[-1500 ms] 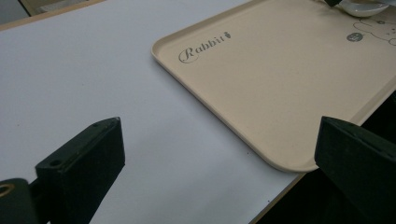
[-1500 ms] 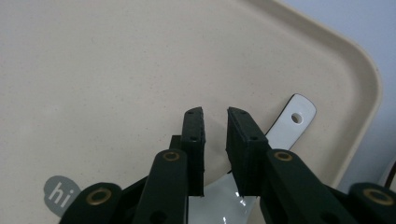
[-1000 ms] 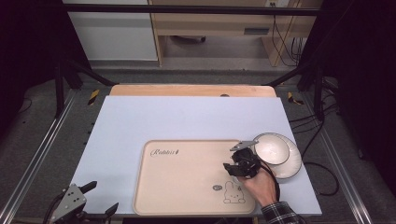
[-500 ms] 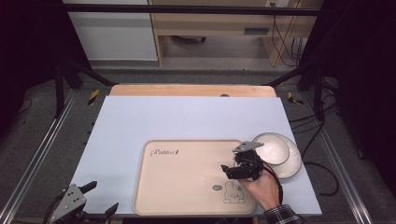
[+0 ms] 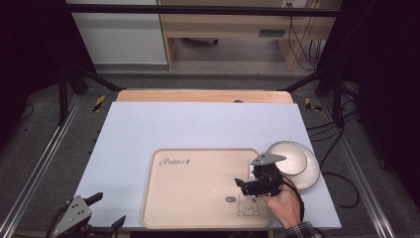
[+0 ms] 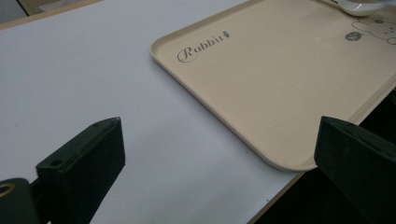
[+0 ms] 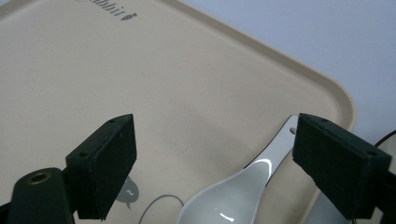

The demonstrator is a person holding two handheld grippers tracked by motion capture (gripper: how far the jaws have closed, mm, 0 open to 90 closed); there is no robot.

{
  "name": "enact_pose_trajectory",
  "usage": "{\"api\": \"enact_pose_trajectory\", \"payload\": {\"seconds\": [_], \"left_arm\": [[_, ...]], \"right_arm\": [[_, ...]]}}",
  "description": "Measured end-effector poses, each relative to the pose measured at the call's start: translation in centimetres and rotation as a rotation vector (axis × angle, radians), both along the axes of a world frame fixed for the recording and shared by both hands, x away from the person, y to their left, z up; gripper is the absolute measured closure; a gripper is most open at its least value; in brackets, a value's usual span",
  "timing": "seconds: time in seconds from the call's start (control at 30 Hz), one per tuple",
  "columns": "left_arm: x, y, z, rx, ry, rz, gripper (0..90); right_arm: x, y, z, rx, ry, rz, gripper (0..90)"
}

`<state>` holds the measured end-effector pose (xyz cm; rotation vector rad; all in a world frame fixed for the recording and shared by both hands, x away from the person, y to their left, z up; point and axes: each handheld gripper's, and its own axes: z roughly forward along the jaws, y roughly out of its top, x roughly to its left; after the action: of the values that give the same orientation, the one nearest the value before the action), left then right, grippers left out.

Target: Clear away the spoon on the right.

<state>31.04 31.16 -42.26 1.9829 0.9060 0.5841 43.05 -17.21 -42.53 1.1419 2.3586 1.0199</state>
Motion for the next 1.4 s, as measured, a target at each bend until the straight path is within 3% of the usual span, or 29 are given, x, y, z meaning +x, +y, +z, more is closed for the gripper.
{"api": "enact_pose_trajectory", "payload": {"seconds": [0.63, 1.0, 1.4], "left_arm": [[0.0, 0.0, 0.0, 0.003, 0.001, -0.001, 1.4], [0.0, 0.0, 0.0, 0.003, 0.001, -0.003, 1.4], [0.0, 0.0, 0.0, 0.004, 0.002, -0.004, 1.5]], "right_arm": [[-2.5, -0.7, 0.6, 0.038, -0.082, 0.022, 5.0], [-3.4, -1.2, 0.6, 0.033, -0.058, 0.009, 0.5], [-4.6, -1.8, 0.6, 0.021, -0.078, -0.003, 0.1]]}}
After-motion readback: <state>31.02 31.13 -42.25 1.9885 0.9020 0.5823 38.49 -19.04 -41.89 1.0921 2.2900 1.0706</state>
